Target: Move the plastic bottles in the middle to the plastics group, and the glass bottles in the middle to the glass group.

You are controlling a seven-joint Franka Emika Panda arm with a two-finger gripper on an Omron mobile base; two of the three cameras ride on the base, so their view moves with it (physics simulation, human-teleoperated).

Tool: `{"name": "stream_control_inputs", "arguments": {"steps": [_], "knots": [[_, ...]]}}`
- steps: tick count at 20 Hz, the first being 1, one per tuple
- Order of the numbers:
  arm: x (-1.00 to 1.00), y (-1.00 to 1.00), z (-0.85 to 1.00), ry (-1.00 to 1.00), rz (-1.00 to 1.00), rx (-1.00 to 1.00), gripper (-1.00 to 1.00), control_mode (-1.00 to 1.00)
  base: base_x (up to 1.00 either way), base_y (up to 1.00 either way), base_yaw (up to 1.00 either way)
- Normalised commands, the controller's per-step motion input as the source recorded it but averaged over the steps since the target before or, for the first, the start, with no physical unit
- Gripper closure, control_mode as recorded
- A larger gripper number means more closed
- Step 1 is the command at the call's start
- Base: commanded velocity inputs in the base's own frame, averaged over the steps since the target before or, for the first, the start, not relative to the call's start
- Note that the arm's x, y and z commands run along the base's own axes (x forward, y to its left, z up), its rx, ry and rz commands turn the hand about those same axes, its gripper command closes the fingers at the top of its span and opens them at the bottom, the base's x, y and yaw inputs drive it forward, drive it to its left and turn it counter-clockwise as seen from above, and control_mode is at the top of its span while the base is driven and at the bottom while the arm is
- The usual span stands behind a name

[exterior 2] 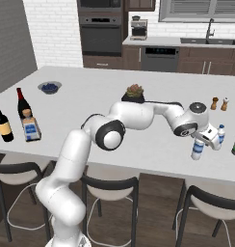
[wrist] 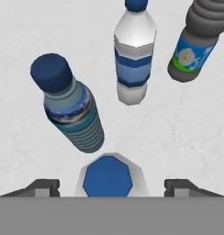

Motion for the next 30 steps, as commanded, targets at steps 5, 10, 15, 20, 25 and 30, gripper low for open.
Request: {"name": "stream_control_inputs", "arguments": {"steps": [5, 10, 15, 20, 25, 30], "knots": [[0.00, 0.00, 0.00, 0.00, 0.00, 0.00, -1.00, -1.00, 0.00, 0.00, 0.00], [-0.15, 0.08, 0.34, -0.06, 0.00, 0.00, -1.00, -1.00, 0.00, 0.00, 0.00], [-0.55, 0.27, 0.69, -0.06, 0.01, -0.05, -1.00, -1.00, 0.00, 0.00, 0.00], [-0.81, 0.64, 0.56, -0.01, 0.04, -0.14, -1.00, -1.00, 0.00, 0.00, 0.00], [-0.72, 0.98, 0.21, 0.00, 0.15, -0.25, -1.00, -1.00, 0.00, 0.00, 0.00], [-0.36, 0.69, 0.01, -0.01, 0.13, -0.15, -1.00, -1.00, 0.00, 0.00, 0.00]]}}
